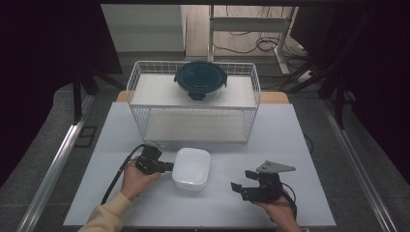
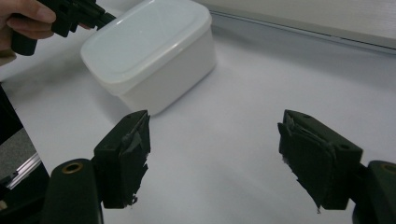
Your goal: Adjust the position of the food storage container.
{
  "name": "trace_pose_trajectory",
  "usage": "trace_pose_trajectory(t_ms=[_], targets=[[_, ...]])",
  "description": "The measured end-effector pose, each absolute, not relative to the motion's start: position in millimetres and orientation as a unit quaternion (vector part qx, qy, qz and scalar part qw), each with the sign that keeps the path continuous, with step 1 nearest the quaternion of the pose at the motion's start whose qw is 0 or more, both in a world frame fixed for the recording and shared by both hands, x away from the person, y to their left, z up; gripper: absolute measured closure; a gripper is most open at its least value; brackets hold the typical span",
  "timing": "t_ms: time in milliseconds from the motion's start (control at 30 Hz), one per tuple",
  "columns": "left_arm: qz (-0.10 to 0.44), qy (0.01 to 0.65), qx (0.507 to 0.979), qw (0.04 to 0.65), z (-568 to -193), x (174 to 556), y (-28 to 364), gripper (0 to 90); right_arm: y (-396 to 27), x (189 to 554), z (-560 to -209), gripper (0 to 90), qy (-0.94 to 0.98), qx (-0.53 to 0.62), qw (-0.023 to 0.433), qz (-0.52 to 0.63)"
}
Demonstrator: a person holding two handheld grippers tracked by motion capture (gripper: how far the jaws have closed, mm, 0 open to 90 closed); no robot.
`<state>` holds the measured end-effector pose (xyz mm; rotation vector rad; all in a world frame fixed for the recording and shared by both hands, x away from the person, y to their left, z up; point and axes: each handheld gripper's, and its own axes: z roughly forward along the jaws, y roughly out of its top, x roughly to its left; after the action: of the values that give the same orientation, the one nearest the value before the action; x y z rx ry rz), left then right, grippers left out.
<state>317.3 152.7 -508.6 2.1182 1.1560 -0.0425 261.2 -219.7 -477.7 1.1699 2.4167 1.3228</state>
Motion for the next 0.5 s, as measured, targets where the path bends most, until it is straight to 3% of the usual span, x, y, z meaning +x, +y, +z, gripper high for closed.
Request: trace_pose_trajectory(t_ms=[500], targets=[[-0.035,0.425,0.833,0.353,-510,310,133,90.0,-221,261,-475,24.7,0.802,0.390,0.076,0.445]])
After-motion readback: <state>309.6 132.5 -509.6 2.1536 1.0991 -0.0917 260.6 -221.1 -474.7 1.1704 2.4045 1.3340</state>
